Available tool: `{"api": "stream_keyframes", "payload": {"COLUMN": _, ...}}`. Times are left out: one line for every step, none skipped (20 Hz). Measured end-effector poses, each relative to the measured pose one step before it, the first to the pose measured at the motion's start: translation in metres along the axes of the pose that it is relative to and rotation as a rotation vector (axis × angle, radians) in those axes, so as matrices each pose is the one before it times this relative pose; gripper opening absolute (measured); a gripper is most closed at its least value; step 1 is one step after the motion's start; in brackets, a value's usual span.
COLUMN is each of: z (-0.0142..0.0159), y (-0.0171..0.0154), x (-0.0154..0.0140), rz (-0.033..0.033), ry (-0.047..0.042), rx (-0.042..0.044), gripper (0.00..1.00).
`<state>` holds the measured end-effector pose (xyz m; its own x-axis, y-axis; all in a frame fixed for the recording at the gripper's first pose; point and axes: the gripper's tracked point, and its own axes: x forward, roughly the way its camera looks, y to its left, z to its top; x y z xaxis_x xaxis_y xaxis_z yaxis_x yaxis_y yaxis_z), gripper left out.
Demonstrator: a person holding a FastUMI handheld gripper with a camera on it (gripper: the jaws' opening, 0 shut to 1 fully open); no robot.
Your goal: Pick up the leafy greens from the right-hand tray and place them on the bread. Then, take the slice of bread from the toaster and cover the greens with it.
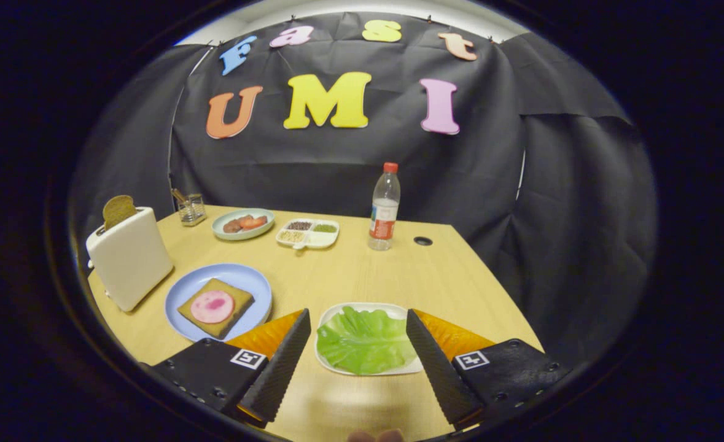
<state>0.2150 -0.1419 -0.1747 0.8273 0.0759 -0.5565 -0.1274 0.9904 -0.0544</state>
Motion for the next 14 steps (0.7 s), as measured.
{"api": "stream_keyframes", "payload": {"z": -0.00507, "y": -0.00105, "x": 0.01237, "rz": 0.00759, "ry": 0.03387, "rx": 0.00882, "gripper": 0.96}}
{"api": "stream_keyframes", "payload": {"z": -0.00654, "y": -0.00197, "x": 0.01313, "rz": 0.00494, "ry": 0.04302, "rx": 0.00435, "gripper": 0.96}}
{"api": "stream_keyframes", "payload": {"z": -0.00577, "y": -0.00072, "x": 0.0105, "rz": 0.00097, "ry": 0.03561, "rx": -0.00399, "gripper": 0.96}}
{"api": "stream_keyframes", "payload": {"z": -0.0056, "y": -0.00013, "x": 0.00822, "rz": 0.00143, "ry": 0.0313, "rx": -0.00536, "gripper": 0.96}}
{"api": "stream_keyframes", "payload": {"z": -0.00262, "y": -0.00127, "x": 0.0074, "rz": -0.00535, "ry": 0.01381, "rx": -0.00458, "gripper": 0.96}}
{"api": "stream_keyframes", "payload": {"z": -0.00195, "y": -0.0019, "x": 0.0082, "rz": -0.00652, "ry": 0.01002, "rx": 0.00027, "gripper": 0.96}}
{"api": "stream_keyframes", "payload": {"z": -0.00114, "y": -0.00104, "x": 0.00606, "rz": -0.00106, "ry": 0.00941, "rx": 0.00567, "gripper": 0.96}}
{"api": "stream_keyframes", "payload": {"z": -0.00451, "y": 0.00006, "x": 0.00632, "rz": 0.00594, "ry": 0.01863, "rx": 0.01455, "gripper": 0.96}}
{"api": "stream_keyframes", "payload": {"z": -0.0034, "y": -0.00047, "x": 0.00421, "rz": 0.00298, "ry": 0.01419, "rx": 0.00721, "gripper": 0.96}}
{"api": "stream_keyframes", "payload": {"z": -0.00528, "y": -0.0017, "x": 0.00593, "rz": 0.00365, "ry": 0.01976, "rx": 0.00208, "gripper": 0.96}}
{"api": "stream_keyframes", "payload": {"z": -0.0001, "y": 0.00181, "x": 0.00181, "rz": 0.01483, "ry": 0.00079, "rx": 0.0089, "gripper": 0.96}}
{"api": "stream_keyframes", "payload": {"z": 0.00061, "y": -0.00111, "x": 0.00194, "rz": 0.00875, "ry": -0.0016, "rx": 0.01259, "gripper": 0.97}}
{"api": "stream_keyframes", "payload": {"z": -0.00218, "y": 0.00008, "x": 0.0004, "rz": 0.01347, "ry": 0.0136, "rx": 0.00453, "gripper": 0.97}}
{"api": "stream_keyframes", "payload": {"z": 0.00074, "y": -0.00034, "x": -0.00028, "rz": 0.01253, "ry": -0.00753, "rx": -0.00299, "gripper": 0.97}}
